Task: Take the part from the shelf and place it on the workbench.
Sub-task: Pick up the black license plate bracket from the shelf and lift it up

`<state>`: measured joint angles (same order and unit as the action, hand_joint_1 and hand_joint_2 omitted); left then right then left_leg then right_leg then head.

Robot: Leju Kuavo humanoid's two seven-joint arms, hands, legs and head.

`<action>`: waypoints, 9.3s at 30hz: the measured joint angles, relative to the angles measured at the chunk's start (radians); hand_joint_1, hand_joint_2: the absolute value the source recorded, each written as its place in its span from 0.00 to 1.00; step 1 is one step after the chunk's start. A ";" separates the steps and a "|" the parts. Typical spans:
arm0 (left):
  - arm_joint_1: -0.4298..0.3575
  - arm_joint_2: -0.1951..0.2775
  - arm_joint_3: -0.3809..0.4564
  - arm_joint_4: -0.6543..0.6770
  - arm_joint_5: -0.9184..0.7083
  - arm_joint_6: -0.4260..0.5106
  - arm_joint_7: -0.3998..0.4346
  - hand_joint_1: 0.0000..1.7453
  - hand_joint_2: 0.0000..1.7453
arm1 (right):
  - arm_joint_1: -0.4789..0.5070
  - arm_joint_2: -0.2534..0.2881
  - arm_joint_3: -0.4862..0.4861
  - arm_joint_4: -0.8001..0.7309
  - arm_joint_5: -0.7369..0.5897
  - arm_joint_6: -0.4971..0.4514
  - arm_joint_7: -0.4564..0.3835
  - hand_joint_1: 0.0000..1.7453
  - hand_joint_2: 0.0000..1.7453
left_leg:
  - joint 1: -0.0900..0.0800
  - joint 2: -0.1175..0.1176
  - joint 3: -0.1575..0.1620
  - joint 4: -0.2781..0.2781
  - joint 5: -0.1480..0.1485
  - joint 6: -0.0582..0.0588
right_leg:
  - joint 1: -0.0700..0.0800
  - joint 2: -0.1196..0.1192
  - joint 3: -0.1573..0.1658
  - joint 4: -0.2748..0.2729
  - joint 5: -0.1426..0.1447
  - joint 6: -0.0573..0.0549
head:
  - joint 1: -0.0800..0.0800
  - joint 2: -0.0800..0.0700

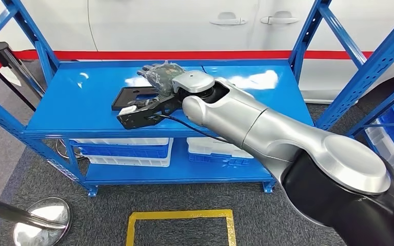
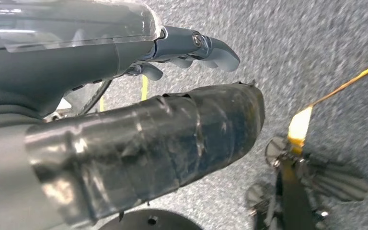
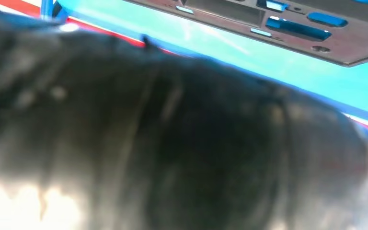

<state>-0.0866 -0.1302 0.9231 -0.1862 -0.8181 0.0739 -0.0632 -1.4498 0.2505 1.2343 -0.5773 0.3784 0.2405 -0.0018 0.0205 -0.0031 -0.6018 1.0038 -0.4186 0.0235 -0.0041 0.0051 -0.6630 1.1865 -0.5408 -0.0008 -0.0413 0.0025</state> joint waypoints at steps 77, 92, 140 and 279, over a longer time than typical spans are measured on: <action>0.010 -0.010 0.013 0.001 -0.074 -0.013 0.052 0.00 0.00 | 0.253 0.065 0.072 0.083 0.109 -0.064 -0.043 0.00 0.00 | 0.002 0.000 -0.076 0.201 -0.120 -0.049 | -0.004 -0.002 0.053 -0.149 0.097 -0.045 | -0.001 0.000; 0.012 -0.011 0.014 0.001 -0.074 -0.020 0.044 0.00 0.00 | 0.259 0.074 0.066 0.099 0.113 -0.061 -0.048 0.00 0.00 | -0.001 0.002 0.012 -0.017 0.003 0.003 | 0.002 0.000 -0.005 0.009 -0.006 -0.004 | 0.001 0.000; 0.010 -0.010 0.030 0.000 -0.113 -0.029 0.034 0.00 0.00 | 0.257 0.053 0.002 0.160 0.187 -0.057 -0.032 0.00 0.00 | -0.001 0.004 -0.115 0.272 -0.145 -0.048 | -0.007 -0.004 0.057 -0.146 0.087 -0.045 | 0.000 0.000; 0.002 0.019 0.098 0.000 -0.181 -0.029 0.032 0.00 0.00 | 0.334 0.039 -0.018 0.172 0.180 -0.008 -0.139 1.00 1.00 | -0.010 -0.003 0.013 0.019 -0.030 -0.015 | -0.015 -0.001 0.054 -0.135 0.083 0.004 | 0.001 0.000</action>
<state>-0.0850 -0.1115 1.0206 -0.1858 -0.9996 0.0451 -0.0308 -1.1160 0.2892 1.2161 -0.4055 0.5589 0.2325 -0.1409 0.0109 -0.0062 -0.5887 1.0231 -0.4482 0.0082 -0.0194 0.0038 -0.6093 1.0510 -0.4573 0.0030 -0.0401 0.0024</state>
